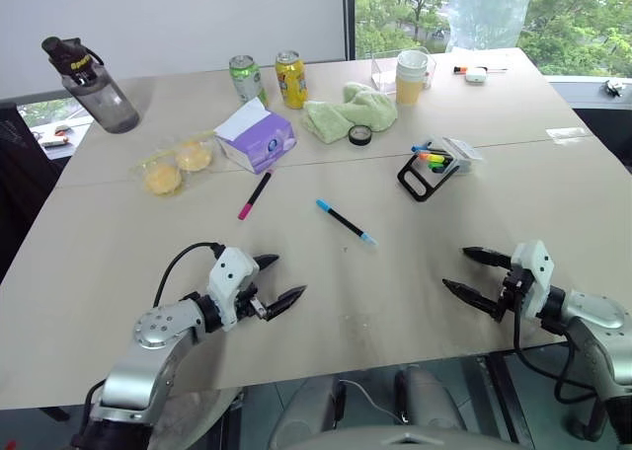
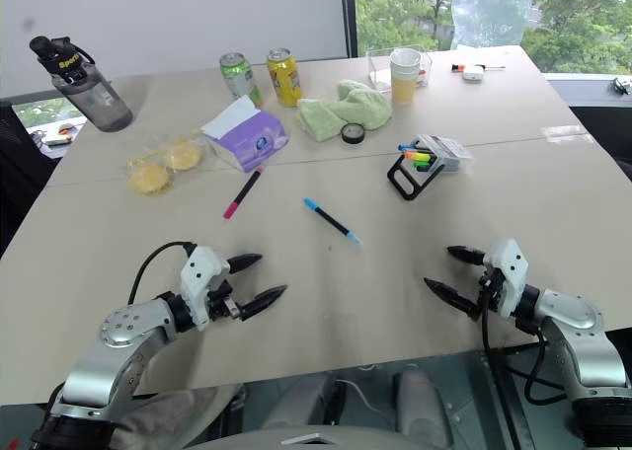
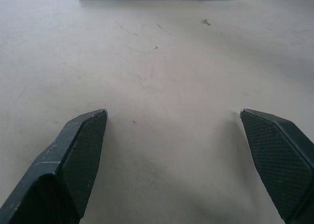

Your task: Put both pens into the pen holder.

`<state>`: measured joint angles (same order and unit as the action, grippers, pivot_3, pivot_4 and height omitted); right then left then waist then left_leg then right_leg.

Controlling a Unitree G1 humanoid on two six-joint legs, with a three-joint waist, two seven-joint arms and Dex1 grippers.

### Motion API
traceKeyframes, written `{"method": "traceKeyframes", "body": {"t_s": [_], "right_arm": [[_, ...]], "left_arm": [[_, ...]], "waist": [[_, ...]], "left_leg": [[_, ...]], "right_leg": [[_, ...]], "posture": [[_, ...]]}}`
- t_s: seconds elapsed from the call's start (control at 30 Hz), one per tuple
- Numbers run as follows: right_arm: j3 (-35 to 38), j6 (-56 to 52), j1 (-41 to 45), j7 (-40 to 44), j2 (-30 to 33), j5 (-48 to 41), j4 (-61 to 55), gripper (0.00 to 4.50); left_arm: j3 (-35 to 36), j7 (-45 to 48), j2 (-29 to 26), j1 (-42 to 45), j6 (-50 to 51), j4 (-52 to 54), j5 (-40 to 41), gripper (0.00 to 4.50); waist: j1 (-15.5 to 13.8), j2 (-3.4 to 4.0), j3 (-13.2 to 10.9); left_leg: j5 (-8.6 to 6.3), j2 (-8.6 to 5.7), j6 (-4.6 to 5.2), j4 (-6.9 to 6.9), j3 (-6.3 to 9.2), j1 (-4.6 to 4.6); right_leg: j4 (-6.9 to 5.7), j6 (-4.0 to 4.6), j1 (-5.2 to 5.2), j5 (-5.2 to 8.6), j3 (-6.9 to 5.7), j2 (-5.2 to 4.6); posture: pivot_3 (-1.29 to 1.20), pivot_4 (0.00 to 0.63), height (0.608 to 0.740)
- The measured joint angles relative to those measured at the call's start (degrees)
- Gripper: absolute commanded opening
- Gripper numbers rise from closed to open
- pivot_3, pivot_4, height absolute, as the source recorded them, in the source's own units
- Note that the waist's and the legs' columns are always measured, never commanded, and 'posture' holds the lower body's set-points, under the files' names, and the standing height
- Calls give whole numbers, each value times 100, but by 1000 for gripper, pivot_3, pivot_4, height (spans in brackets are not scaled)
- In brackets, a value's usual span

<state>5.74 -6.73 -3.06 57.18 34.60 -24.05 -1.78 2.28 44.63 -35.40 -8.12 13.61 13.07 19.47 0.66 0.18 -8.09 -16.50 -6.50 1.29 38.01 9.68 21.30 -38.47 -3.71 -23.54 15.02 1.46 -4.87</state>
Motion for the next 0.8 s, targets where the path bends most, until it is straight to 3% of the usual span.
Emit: {"method": "traceKeyframes", "body": {"t_s": [0.3, 0.6, 0.8], "right_arm": [[-8, -43, 70, 0, -1, 0, 2, 4500], [-263, -296, 547, 139, -45, -203, -616, 4500], [-350, -643, 912, -66, -146, -443, -1233, 4500]], "left_arm": [[322, -264, 229, 66, 166, -62, 142, 4479], [873, -1420, 590, 1428, 679, -744, 137, 4479], [881, -2208, 647, 1979, 978, -1316, -311, 4479]], "waist": [[-12, -3, -3], [-55, -22, -13], [-54, -28, -17]], "left_leg": [[0, 0, 0, 0, 0, 1], [1, -2, -1, 3, 6, 6], [0, -3, -1, 3, 8, 11]], "right_leg": [[0, 0, 0, 0, -2, -1], [4, 0, -2, 0, -9, 0], [11, -1, -3, -1, -12, -1]], "posture": [[0, 150, 740], [0, 150, 740], [0, 150, 740]]}}
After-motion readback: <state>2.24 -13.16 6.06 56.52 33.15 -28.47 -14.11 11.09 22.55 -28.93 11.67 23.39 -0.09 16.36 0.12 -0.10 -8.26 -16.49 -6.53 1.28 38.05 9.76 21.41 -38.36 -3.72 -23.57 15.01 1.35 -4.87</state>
